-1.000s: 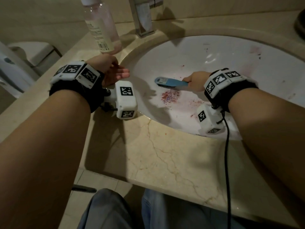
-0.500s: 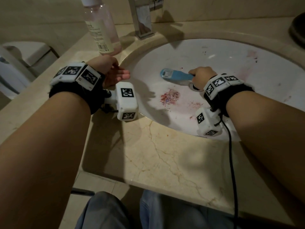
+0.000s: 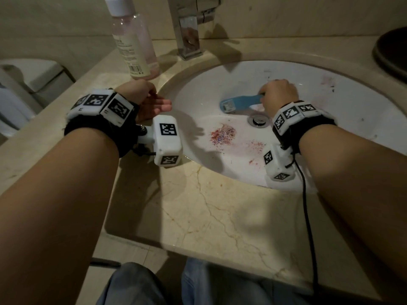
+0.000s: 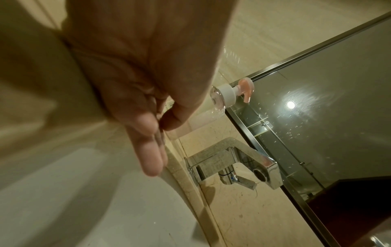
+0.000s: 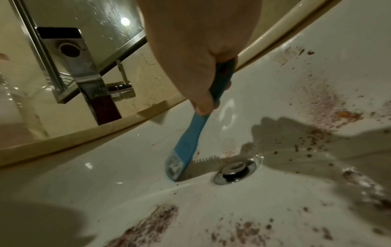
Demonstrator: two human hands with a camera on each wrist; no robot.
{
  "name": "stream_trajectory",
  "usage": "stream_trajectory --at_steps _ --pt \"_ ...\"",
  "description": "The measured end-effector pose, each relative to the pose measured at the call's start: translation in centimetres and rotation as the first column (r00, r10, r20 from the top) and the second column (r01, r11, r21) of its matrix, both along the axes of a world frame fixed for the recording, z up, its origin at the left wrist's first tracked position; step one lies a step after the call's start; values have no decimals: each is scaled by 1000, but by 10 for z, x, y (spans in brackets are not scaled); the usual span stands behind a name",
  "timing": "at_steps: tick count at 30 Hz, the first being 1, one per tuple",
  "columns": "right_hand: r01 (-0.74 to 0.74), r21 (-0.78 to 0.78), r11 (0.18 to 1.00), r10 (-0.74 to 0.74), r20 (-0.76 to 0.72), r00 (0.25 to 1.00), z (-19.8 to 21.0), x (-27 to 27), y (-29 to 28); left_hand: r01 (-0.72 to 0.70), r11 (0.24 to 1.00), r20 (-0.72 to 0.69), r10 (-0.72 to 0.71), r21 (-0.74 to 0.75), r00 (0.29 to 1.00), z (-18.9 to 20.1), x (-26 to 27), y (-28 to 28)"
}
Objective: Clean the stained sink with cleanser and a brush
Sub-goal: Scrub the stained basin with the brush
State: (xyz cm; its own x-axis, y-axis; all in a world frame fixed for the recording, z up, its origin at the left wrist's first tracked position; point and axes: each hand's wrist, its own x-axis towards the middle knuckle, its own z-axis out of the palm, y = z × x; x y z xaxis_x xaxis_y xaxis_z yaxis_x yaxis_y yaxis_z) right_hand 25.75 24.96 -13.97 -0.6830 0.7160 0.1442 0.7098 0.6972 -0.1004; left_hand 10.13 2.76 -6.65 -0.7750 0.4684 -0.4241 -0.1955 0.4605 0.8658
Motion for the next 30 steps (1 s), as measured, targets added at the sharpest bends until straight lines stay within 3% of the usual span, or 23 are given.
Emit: stream_trajectory --at_steps 3,6,8,12,14,19,22,26,30 --pt "-86 2 996 86 -34 996 -3 -9 -4 -5 1000 8 5 -1 1000 0 -1 -1" --pt "-50 172 984 63 -73 995 3 -7 2 -1 1000 -3 1 0 1000 1 1 -1" --pt "-130 276 952 162 -97 982 10 -9 5 6 1000 -4 -6 1 1000 0 1 -1" --pt "-314 336 888 369 -113 923 29 -32 -4 1 1000 11 -2 2 1000 1 1 0" --pt "-309 348 885 355 -78 932 37 -41 -4 3 1000 4 -3 0 1000 1 2 0" --pt "-89 348 933 78 44 996 46 -26 27 33 999 3 -33 -24 999 2 4 0" --pt "-17 342 940 -5 65 998 44 -8 40 39 999 -2 -39 -33 999 2 4 1" --pt "-94 311 946 72 81 994 45 -18 31 46 998 -9 -46 -40 999 3 4 0" --pt "-320 279 905 305 96 947 55 -46 11 46 998 -3 -46 -41 999 3 5 0"
